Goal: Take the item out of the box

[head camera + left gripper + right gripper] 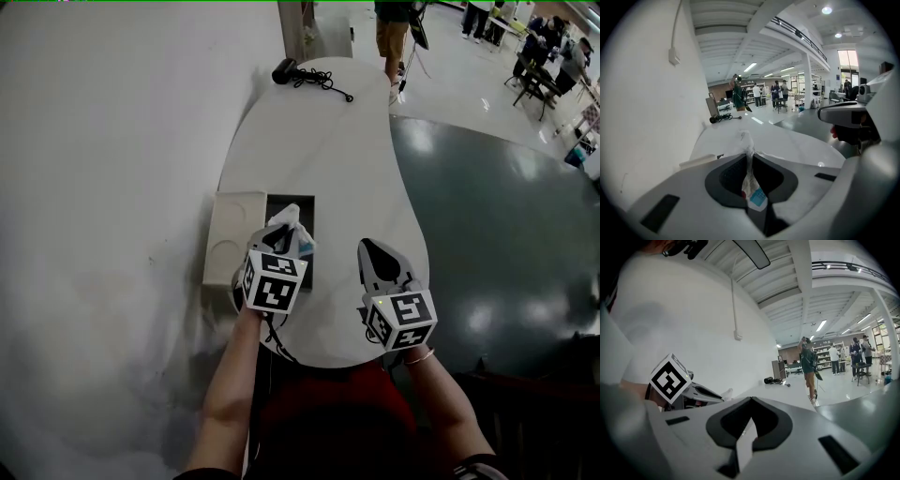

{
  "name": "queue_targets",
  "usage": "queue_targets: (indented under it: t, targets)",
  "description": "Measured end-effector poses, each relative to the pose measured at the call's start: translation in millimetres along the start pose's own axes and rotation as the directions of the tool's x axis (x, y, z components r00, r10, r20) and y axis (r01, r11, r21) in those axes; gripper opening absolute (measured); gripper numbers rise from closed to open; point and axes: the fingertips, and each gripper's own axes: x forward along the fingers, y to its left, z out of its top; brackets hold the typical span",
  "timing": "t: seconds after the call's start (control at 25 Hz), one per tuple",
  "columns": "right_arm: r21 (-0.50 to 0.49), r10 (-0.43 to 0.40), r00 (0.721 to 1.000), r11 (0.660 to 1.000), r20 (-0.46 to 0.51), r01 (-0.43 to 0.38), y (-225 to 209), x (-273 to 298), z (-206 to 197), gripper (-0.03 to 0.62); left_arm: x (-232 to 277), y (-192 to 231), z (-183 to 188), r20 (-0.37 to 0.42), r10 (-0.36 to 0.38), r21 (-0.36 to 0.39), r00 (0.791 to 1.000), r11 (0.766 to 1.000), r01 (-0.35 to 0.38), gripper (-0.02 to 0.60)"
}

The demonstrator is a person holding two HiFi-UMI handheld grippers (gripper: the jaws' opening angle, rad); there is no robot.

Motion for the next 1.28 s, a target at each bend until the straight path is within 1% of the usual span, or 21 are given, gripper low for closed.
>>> queue_targets:
  t: [0.32, 0.52, 0.8, 1.0, 1.16, 1.28]
  targets:
    - [-0.024, -0.003, 1.000, 1.000, 0.016, 0.004, 10.3, -4.9, 9.1, 0.014, -26.5, -0.7, 16.7, 0.100, 0.004, -0.058, 0.995, 0.998, 0.001, 0.060]
    - [-0.023, -0.025, 1.000, 0.999, 0.019, 0.026, 10.4, -7.7, 11.8, 0.014, -43.0, -4.6, 28.9, 0.164, -0.002, -0.059, 0.986, 0.998, 0.012, 0.060]
    - [-0.013, -0.054, 0.998, 0.998, 0.021, 0.054, 10.3, -11.7, 12.8, 0.014, -59.9, -16.6, 40.3, 0.247, -0.040, -0.102, 0.968, 0.993, 0.067, 0.060]
    - [-0.009, -0.064, 0.998, 0.998, 0.025, 0.064, 13.3, -13.2, 14.4, 0.014, -70.0, -15.7, 43.9, 0.289, -0.051, -0.126, 0.956, 0.988, 0.090, 0.060]
    - [-0.008, -0.066, 0.997, 0.998, 0.035, 0.066, 17.2, -13.4, 17.6, 0.014, -78.0, -12.0, 45.7, 0.334, -0.060, -0.152, 0.940, 0.981, 0.117, 0.060]
    - [-0.005, -0.066, 0.997, 0.998, 0.041, 0.066, 19.5, -12.7, 20.6, 0.014, -81.9, -9.2, 44.8, 0.354, -0.059, -0.168, 0.933, 0.978, 0.126, 0.060]
